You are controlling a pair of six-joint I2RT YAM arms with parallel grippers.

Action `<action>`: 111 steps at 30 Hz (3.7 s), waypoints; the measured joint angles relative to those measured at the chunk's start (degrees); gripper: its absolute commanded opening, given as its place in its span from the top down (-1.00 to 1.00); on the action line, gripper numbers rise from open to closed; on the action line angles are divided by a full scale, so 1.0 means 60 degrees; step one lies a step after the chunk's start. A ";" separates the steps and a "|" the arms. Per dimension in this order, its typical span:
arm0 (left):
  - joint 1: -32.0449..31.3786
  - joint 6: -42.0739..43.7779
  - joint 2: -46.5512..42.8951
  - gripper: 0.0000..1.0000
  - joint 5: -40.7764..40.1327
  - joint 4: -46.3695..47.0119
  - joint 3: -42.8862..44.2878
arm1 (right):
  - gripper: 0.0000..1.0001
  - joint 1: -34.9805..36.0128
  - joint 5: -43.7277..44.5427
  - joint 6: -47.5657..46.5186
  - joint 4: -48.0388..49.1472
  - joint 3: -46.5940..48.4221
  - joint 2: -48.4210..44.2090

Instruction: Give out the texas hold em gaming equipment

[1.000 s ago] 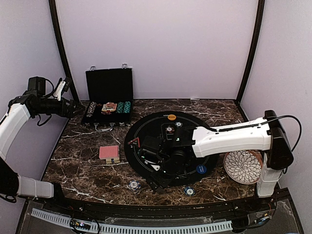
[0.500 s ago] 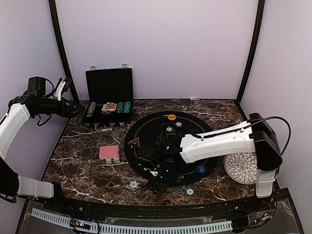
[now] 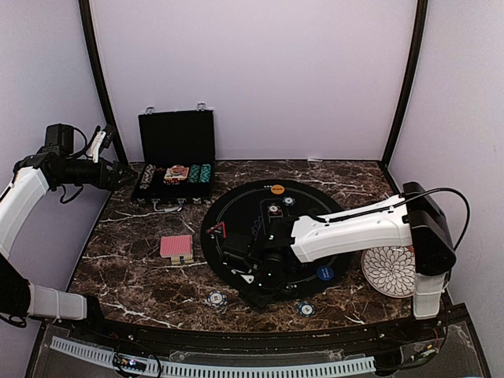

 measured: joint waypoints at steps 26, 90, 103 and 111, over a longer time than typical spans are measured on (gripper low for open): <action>0.0000 0.0004 0.0000 -0.98 0.0000 0.0004 0.0000 | 0.45 -0.0058 -0.0131 -0.0080 0.0044 -0.0044 0.0000; 0.0000 0.0069 0.0000 -0.98 -0.0004 0.0000 0.0000 | -0.79 -0.2229 0.0605 -0.0943 -0.0477 0.3391 0.1963; 0.0000 0.0066 0.0000 -0.98 0.0026 0.0000 0.0000 | -0.86 -0.1013 -0.0135 -0.0361 -0.0433 0.0036 -0.1118; 0.0000 0.0069 0.0000 -0.98 0.0033 -0.0004 0.0000 | -0.75 -0.0583 -0.0455 -0.0255 -0.0164 -0.0131 -0.0273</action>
